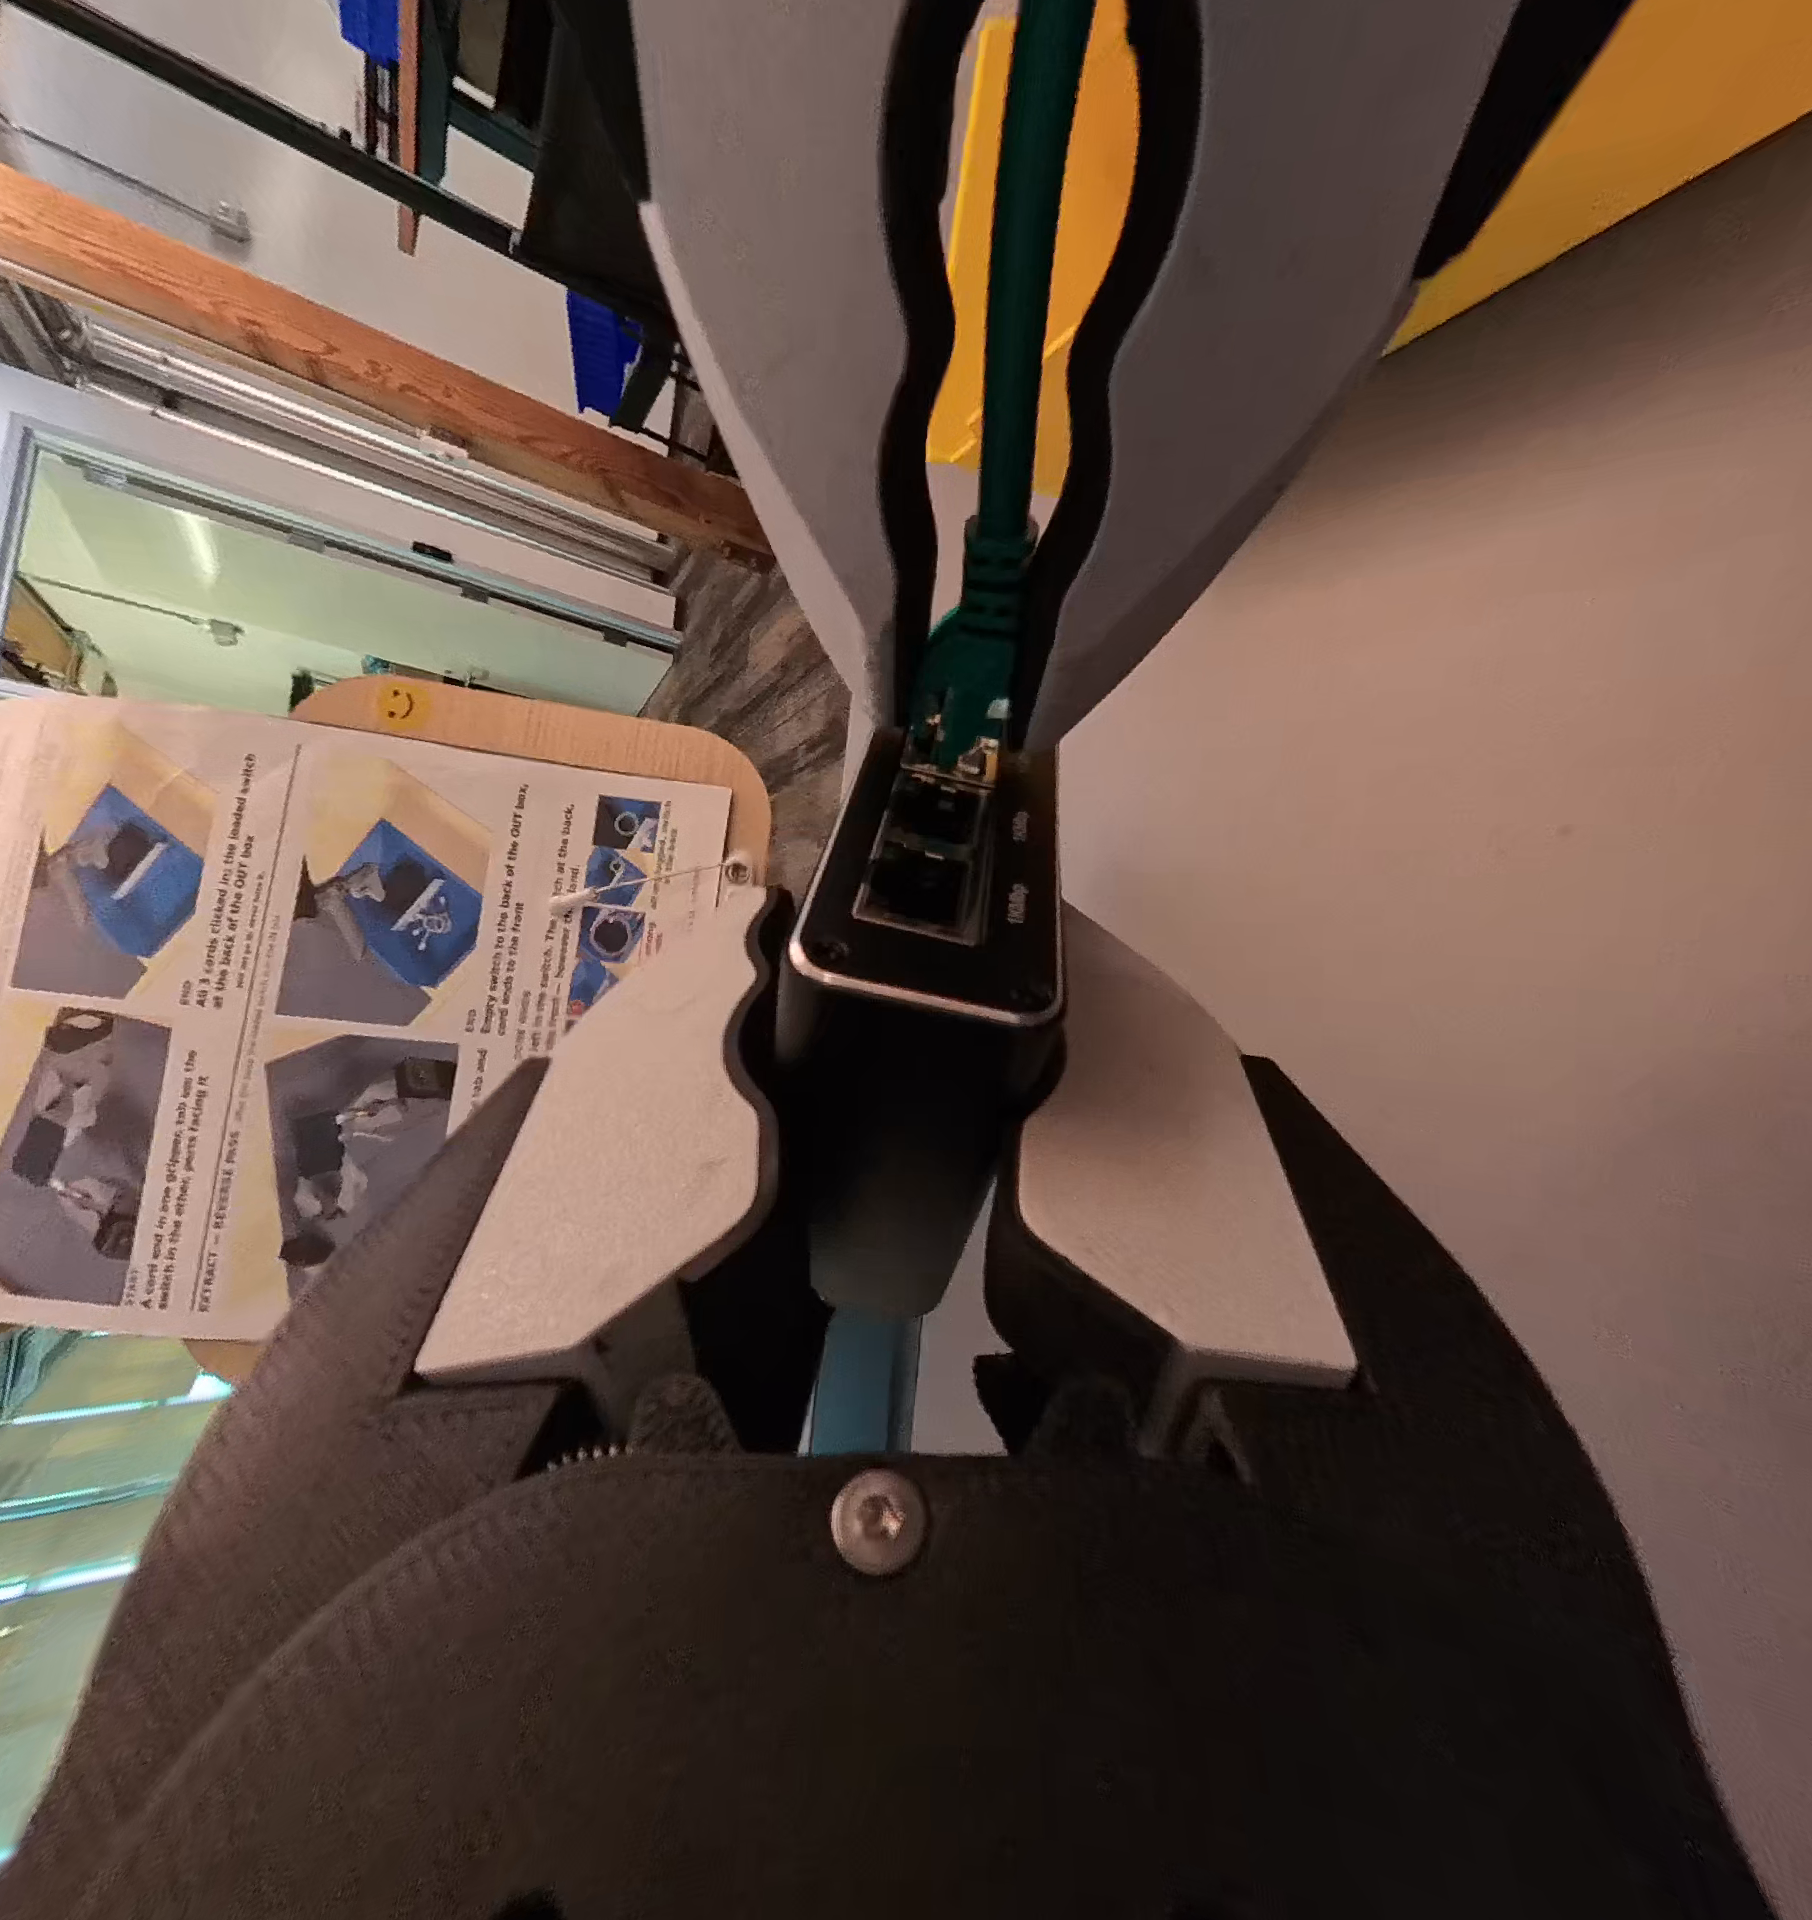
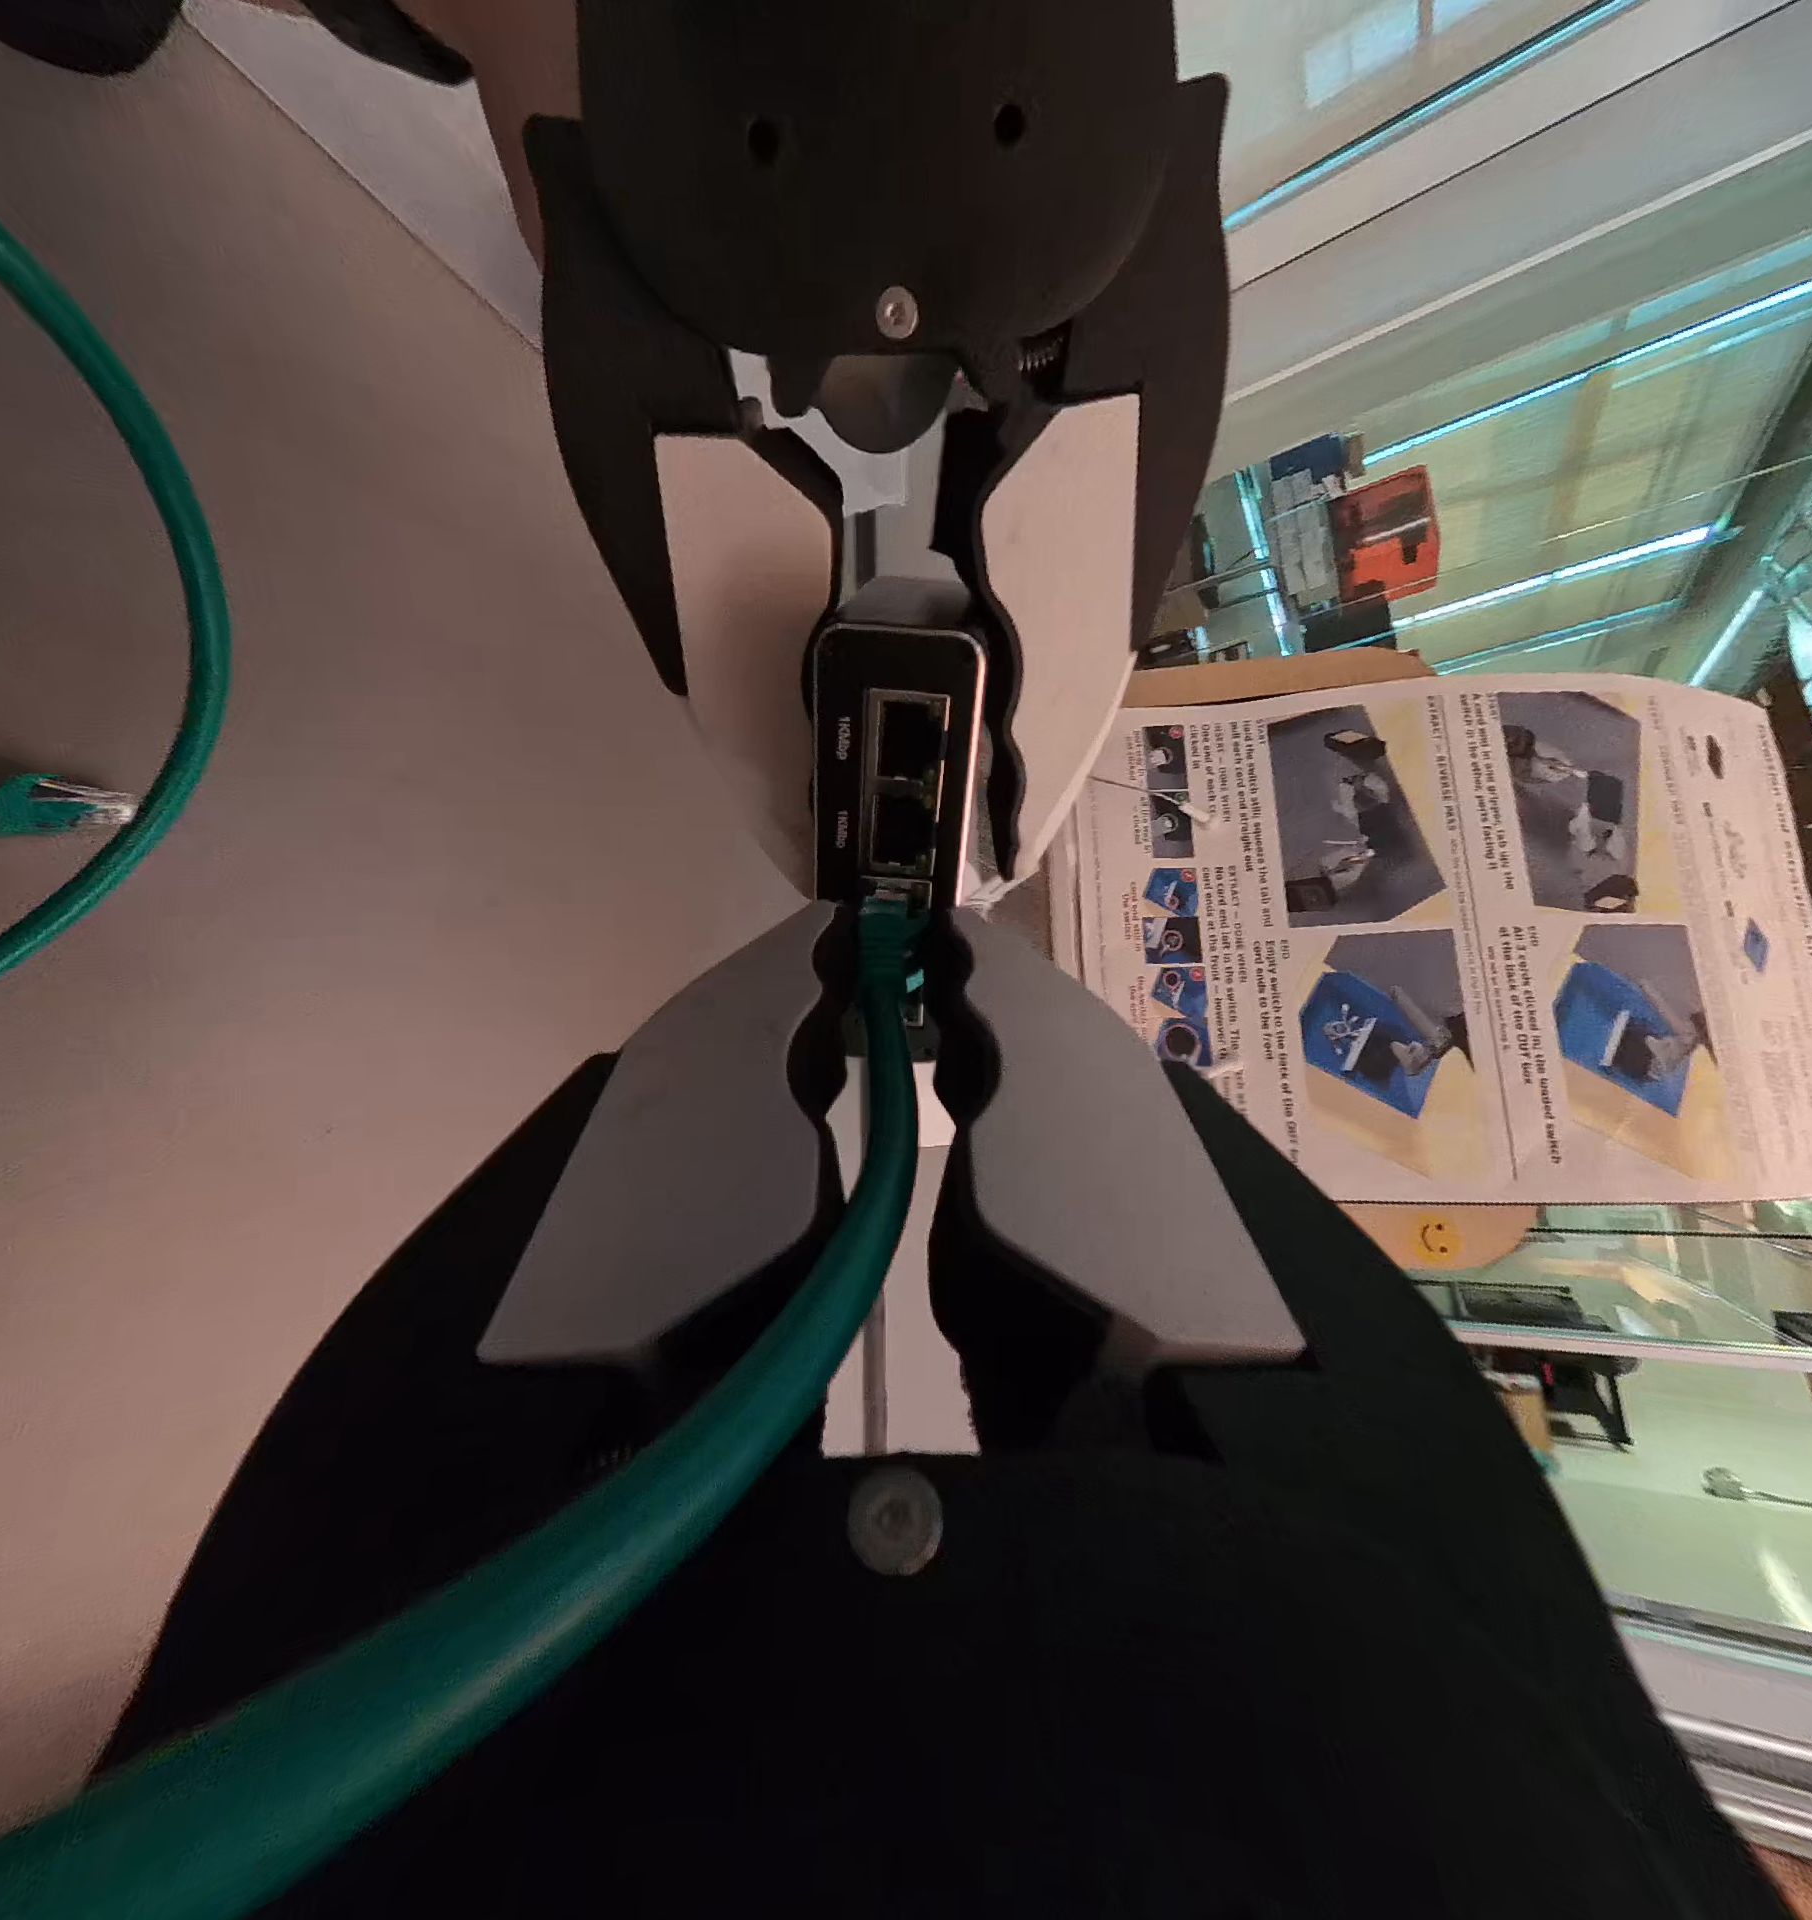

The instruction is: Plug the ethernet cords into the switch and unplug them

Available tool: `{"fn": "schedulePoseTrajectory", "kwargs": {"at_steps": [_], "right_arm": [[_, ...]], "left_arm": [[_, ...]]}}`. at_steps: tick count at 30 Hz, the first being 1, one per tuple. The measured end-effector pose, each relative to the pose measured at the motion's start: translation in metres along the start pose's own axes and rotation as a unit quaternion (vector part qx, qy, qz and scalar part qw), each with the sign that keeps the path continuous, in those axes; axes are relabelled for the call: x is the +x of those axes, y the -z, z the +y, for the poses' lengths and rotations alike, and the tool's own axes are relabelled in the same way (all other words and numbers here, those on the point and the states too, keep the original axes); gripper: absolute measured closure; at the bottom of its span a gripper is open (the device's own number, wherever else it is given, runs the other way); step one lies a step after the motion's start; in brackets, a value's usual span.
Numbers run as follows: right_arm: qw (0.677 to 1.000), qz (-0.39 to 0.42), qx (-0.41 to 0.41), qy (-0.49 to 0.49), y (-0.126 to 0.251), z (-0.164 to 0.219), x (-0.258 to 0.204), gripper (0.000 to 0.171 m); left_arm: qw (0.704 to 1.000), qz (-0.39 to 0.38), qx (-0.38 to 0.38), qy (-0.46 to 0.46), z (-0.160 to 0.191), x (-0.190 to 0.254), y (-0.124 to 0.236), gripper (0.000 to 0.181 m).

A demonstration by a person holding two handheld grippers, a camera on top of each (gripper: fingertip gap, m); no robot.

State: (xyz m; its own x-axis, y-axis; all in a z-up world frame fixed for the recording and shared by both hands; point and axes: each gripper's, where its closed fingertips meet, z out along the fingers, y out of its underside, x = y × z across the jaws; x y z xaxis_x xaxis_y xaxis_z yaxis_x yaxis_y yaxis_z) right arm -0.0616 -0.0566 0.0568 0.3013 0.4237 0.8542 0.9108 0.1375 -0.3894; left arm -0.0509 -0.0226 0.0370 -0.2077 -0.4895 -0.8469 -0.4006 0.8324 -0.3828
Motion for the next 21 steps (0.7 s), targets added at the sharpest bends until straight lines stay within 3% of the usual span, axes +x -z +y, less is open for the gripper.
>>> {"fn": "schedulePoseTrajectory", "kwargs": {"at_steps": [4,8,14,21], "right_arm": [[1.000,-0.005,0.002,-0.010,0.001,0.001,0.000,0.157],[0.998,0.014,0.058,-0.018,-0.006,-0.012,0.004,0.157],[0.999,0.015,0.037,0.035,0.002,-0.007,0.000,0.156],[0.999,0.010,0.012,0.028,0.002,-0.005,0.000,0.156]], "left_arm": [[1.000,0.012,0.005,0.012,-0.001,0.002,-0.001,0.140],[0.999,0.033,0.009,0.027,0.005,0.001,0.011,0.141],[0.999,0.035,0.011,0.013,-0.002,0.006,0.008,0.142],[1.000,0.015,0.000,-0.002,-0.002,0.002,0.008,0.141]]}}
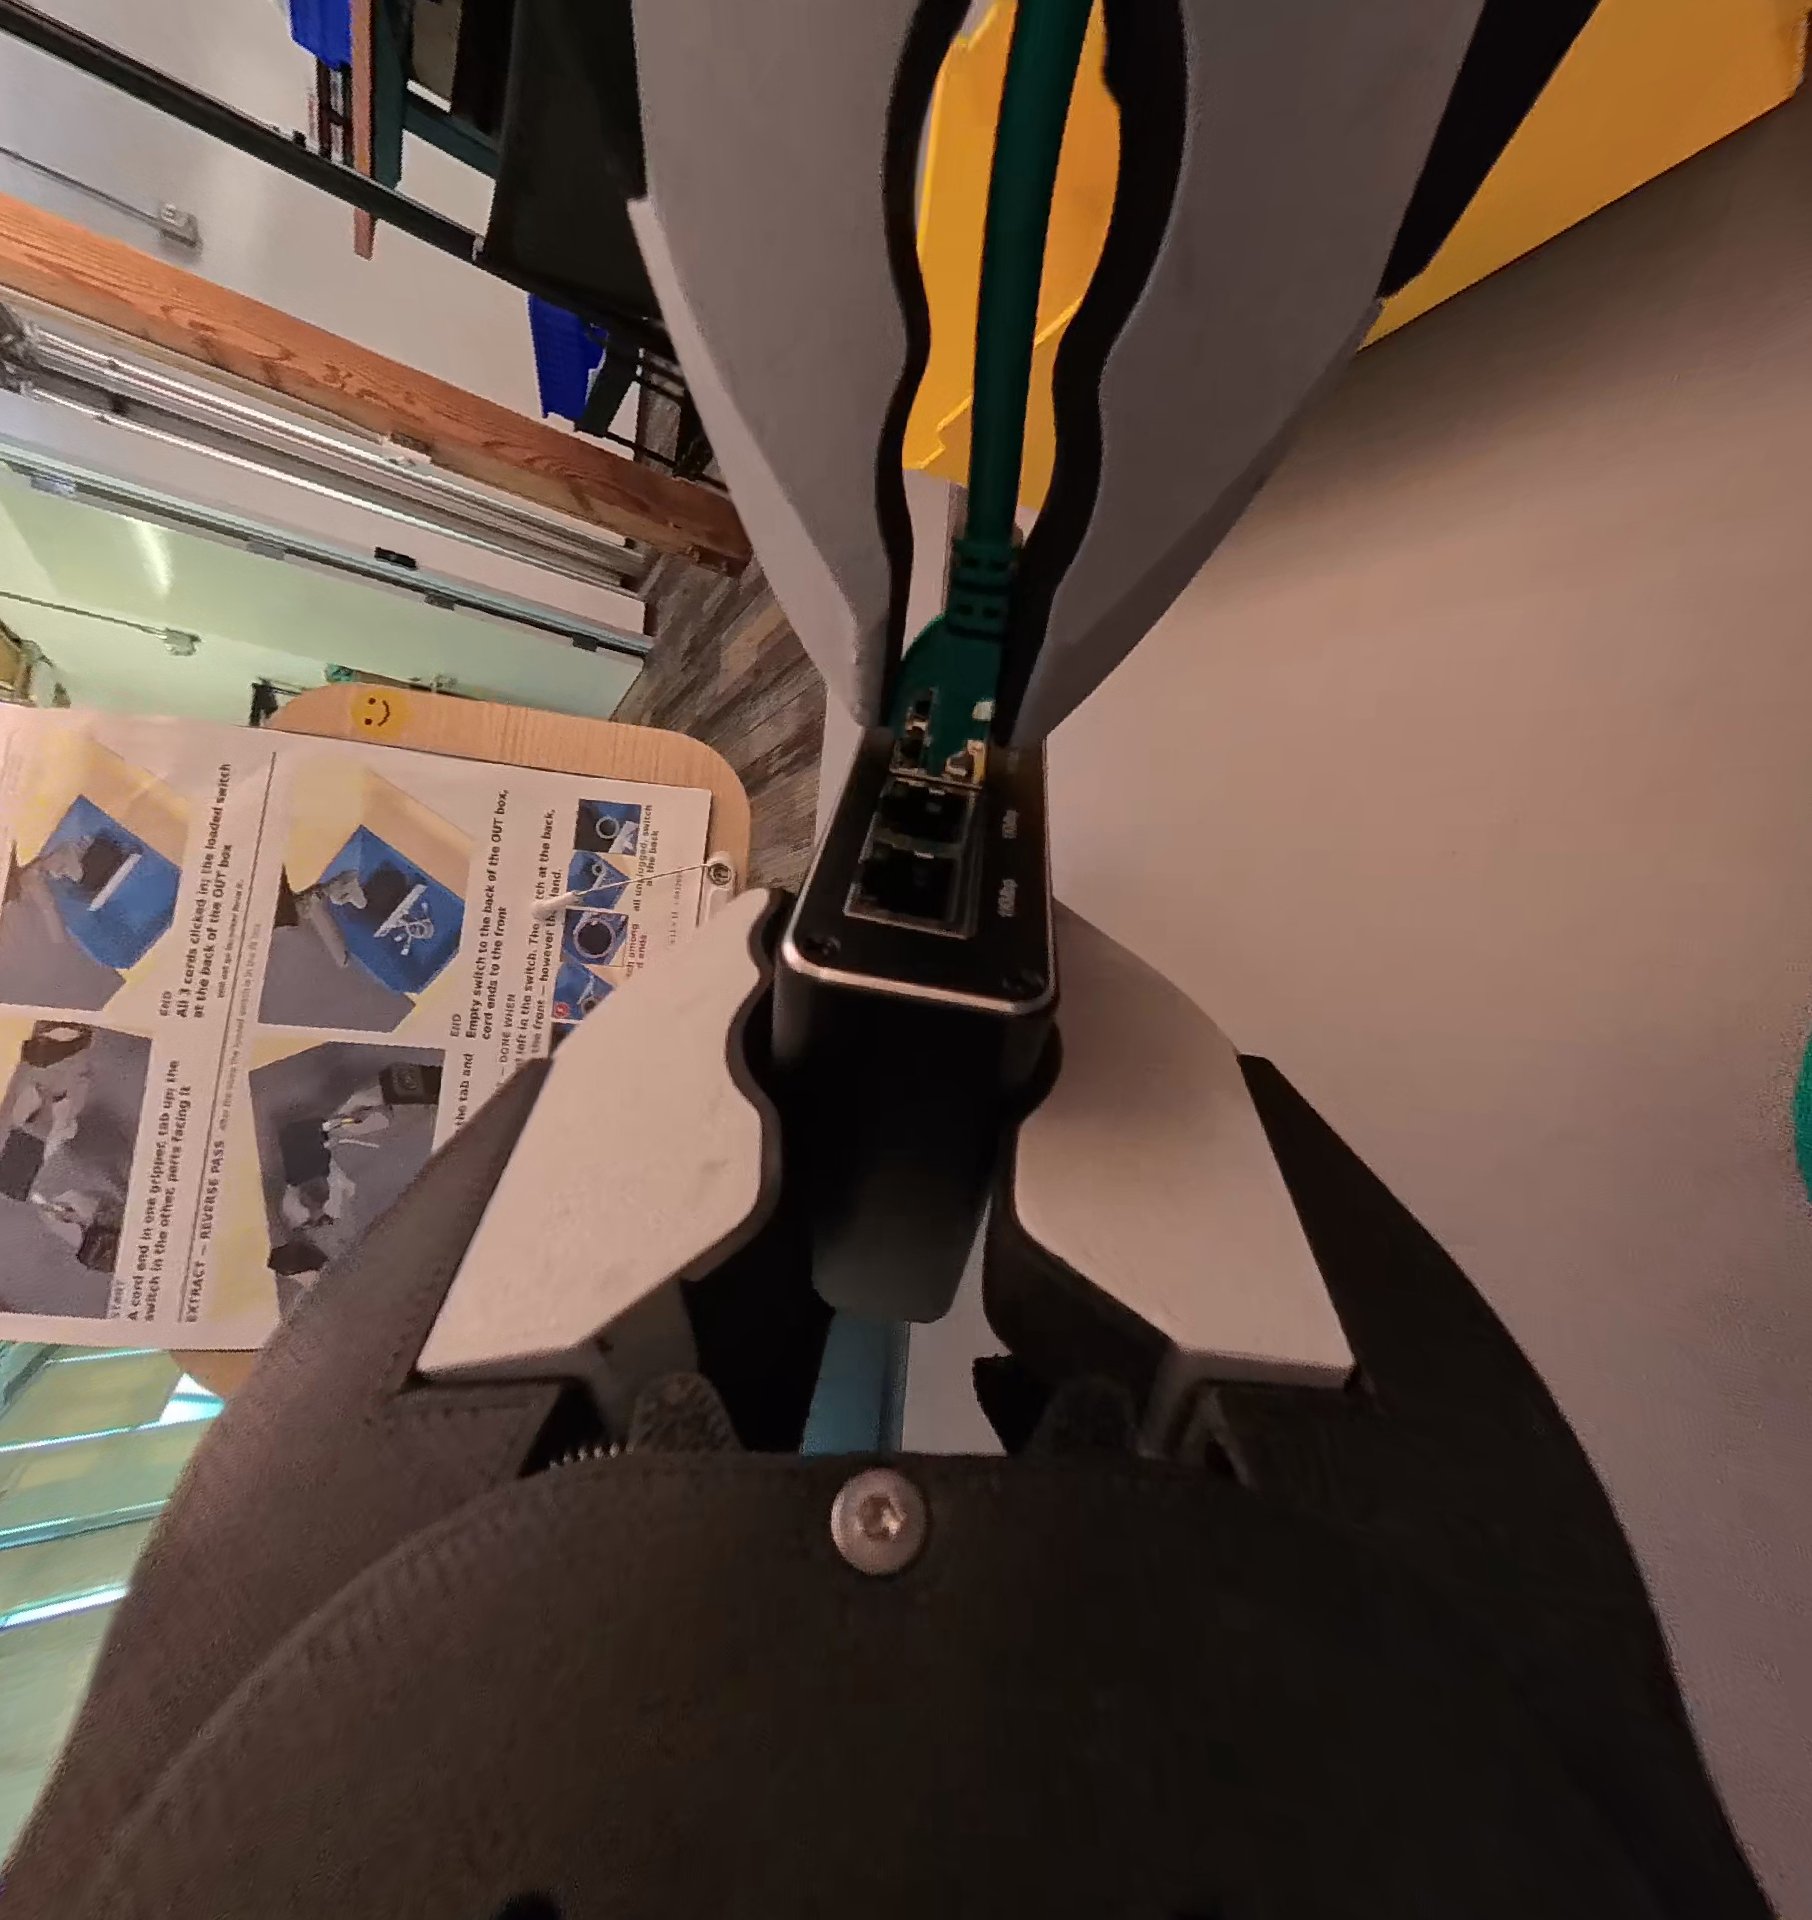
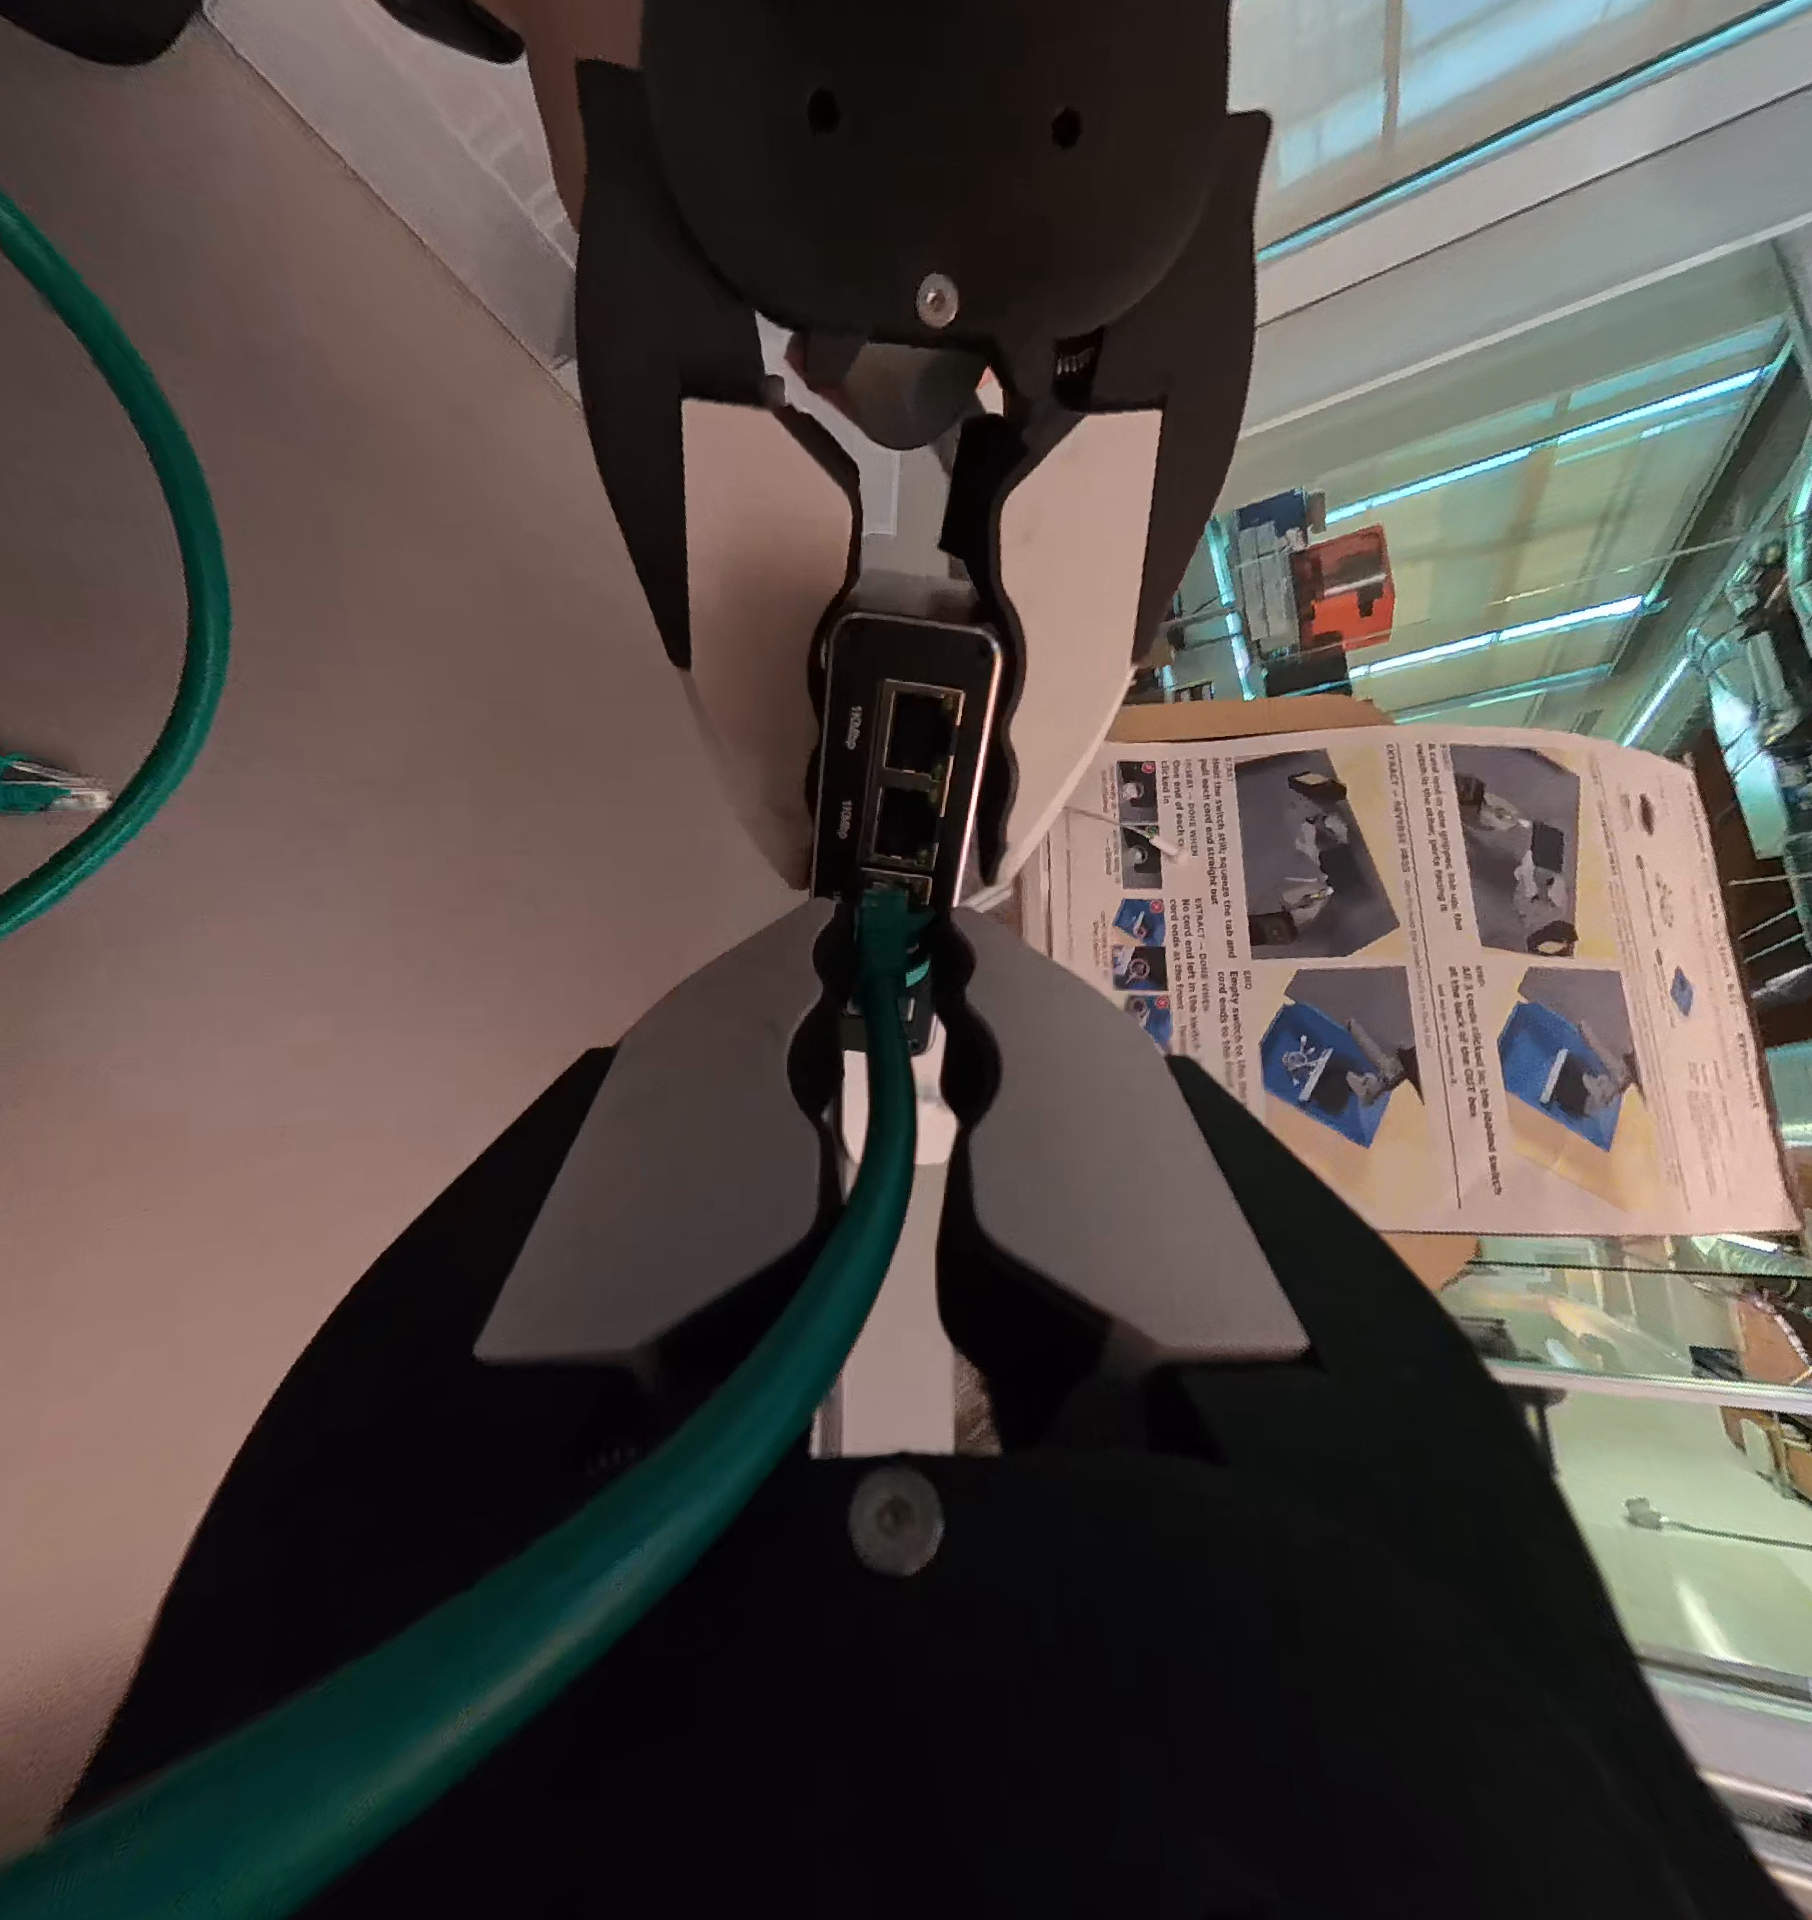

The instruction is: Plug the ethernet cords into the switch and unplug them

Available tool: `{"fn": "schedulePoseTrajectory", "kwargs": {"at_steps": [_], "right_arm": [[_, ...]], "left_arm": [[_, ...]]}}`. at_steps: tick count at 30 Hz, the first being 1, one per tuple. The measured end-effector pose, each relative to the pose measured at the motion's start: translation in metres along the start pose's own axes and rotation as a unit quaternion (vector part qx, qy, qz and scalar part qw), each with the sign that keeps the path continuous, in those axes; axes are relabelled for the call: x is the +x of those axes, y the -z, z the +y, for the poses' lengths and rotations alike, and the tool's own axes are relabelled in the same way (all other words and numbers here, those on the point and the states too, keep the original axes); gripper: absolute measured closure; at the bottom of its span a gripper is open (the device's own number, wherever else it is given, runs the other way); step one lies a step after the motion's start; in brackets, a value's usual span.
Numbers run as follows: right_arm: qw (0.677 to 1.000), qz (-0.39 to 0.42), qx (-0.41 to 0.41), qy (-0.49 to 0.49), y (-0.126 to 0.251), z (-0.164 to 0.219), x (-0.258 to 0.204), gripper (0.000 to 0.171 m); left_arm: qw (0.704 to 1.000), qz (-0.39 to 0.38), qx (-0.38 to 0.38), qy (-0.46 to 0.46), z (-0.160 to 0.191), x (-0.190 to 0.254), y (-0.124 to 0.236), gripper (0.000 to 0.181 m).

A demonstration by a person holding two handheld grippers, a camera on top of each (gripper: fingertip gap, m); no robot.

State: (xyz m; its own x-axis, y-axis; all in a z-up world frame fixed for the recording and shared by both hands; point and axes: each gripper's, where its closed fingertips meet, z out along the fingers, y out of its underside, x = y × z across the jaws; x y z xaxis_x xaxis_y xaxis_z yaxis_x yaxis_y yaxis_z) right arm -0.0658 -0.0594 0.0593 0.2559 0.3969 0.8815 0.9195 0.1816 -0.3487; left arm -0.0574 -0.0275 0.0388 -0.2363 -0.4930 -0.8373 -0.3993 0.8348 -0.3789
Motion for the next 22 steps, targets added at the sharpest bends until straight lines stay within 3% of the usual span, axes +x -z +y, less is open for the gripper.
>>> {"fn": "schedulePoseTrajectory", "kwargs": {"at_steps": [22], "right_arm": [[0.996,-0.071,-0.036,-0.042,0.001,0.014,-0.019,0.156]], "left_arm": [[0.997,0.070,0.010,0.035,0.004,0.019,-0.018,0.139]]}}
